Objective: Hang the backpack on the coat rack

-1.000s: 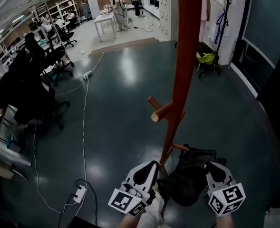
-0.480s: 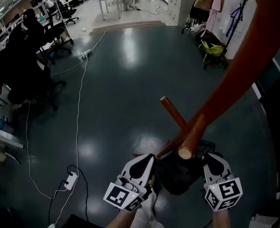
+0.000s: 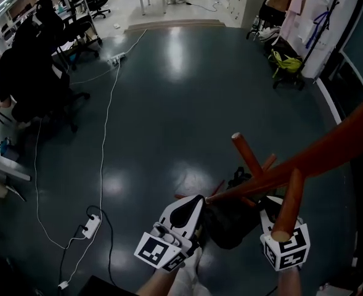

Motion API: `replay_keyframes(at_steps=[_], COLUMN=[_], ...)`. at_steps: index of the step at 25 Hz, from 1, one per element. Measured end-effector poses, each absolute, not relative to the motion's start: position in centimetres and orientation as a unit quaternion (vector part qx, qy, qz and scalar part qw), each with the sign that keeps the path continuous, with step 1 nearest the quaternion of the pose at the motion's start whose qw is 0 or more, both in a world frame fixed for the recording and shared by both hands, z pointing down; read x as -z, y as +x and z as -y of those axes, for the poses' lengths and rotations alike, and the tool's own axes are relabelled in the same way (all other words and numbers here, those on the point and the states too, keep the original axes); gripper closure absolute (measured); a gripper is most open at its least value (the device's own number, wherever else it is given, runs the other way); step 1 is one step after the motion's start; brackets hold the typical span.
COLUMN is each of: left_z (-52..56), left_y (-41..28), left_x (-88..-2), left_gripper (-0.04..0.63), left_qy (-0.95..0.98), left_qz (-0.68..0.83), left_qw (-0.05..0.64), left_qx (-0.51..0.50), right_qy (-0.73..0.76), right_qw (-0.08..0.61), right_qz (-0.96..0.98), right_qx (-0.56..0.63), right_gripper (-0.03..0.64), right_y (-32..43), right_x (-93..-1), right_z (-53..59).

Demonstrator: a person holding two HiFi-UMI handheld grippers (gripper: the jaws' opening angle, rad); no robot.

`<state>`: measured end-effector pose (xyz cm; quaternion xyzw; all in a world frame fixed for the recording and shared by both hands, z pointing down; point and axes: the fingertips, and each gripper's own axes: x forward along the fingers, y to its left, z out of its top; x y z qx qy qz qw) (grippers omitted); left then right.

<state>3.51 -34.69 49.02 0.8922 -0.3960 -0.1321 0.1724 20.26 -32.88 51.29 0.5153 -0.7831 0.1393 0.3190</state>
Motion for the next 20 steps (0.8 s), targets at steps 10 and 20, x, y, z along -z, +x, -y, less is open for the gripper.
replay_keyframes(at_steps=[10, 20], left_z=[34.9, 34.9], left_y=[3.0, 3.1], left_x=[-49.3, -49.8], left_gripper=[0.586, 0.584], left_qy=[0.886, 0.884], left_qz=[0.397, 0.398], left_qw=[0.188, 0.196], left_qx=[0.146, 0.147], right_qy=[0.467, 0.442], right_qw=[0.379, 0.366], right_qz=[0.785, 0.812], right_qx=[-0.147, -0.109], right_gripper=[0.583, 0.499], right_y=[18.8, 18.0], right_x=[-51.6, -48.6], right_z=[33.8, 34.8])
